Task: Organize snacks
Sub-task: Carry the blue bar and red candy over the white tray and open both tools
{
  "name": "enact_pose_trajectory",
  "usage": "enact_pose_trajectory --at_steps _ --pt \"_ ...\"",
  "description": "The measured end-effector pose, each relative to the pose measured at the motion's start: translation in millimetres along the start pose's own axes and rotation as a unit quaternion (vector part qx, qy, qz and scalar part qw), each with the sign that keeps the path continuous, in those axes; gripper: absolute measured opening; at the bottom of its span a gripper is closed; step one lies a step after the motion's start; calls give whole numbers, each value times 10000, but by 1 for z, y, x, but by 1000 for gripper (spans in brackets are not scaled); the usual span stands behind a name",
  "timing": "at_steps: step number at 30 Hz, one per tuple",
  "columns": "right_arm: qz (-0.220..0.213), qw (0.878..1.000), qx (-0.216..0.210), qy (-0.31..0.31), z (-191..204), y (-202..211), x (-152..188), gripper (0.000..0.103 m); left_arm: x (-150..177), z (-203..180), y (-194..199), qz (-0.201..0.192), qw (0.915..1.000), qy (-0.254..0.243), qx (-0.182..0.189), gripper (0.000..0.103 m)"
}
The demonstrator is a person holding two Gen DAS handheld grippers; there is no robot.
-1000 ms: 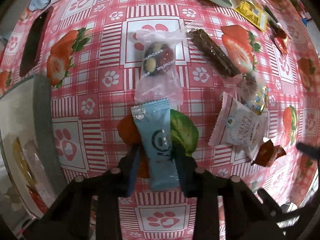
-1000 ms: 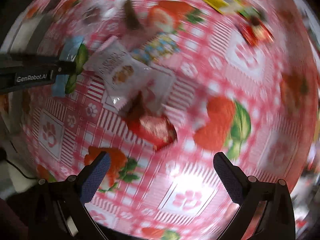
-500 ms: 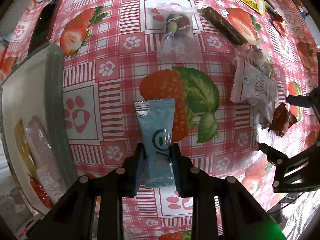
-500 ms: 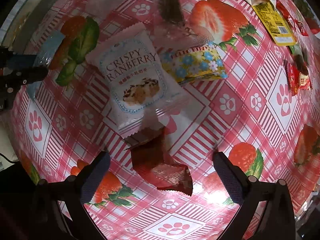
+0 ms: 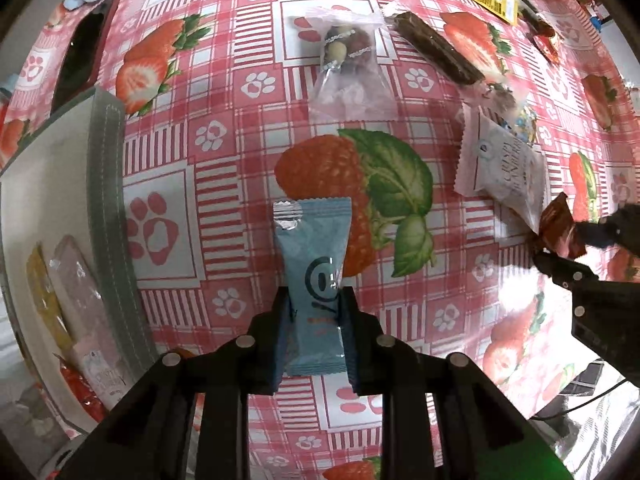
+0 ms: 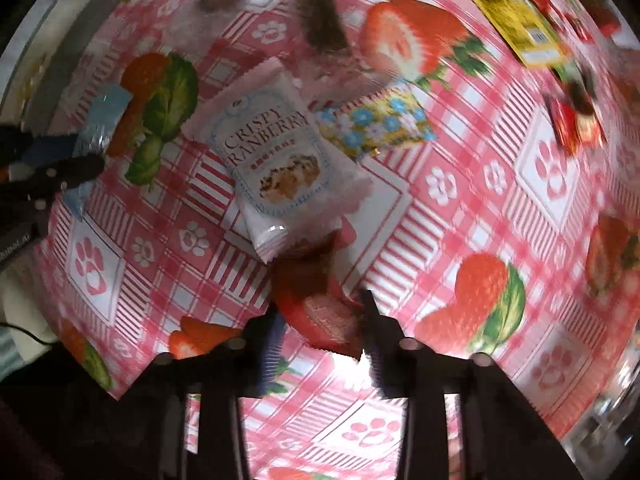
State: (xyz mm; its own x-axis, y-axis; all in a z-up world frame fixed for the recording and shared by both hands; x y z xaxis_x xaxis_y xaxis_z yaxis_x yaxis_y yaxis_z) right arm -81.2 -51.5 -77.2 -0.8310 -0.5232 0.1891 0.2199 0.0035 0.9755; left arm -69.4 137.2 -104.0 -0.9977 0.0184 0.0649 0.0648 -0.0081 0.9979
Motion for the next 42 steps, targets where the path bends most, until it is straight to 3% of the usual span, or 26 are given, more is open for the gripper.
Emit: enact_pose_trajectory --at_steps 7,15,20,42 --pt "-193 9885 -941 -1167 0 18 27 37 21 13 21 -162 9996 -15 219 26" --pt "-279 9762 -1315 -1702 19 31 50 37 52 34 48 -332 9990 -100 284 26" --pt "-299 9758 -1329 -1710 38 32 63 37 62 47 68 -455 9985 -5 302 26" --pt "-422 9903 -1169 -626 127 53 -17 37 64 126 90 -919 9916 851 322 26"
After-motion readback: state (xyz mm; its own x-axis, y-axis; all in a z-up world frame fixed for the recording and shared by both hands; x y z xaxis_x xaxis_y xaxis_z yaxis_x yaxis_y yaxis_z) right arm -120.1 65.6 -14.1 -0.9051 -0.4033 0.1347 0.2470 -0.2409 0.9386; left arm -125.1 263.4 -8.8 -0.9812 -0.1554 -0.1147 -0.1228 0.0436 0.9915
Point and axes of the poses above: each gripper's, at about its wrist camera, not at the fingertips, and y roughly against the way its jaws point, z to its left, x to its underside, the point moved 10 cm from there along -y, roughly the way its jaws point, and after that the axes turned 2 degrees about y, right-handed, at the moved point
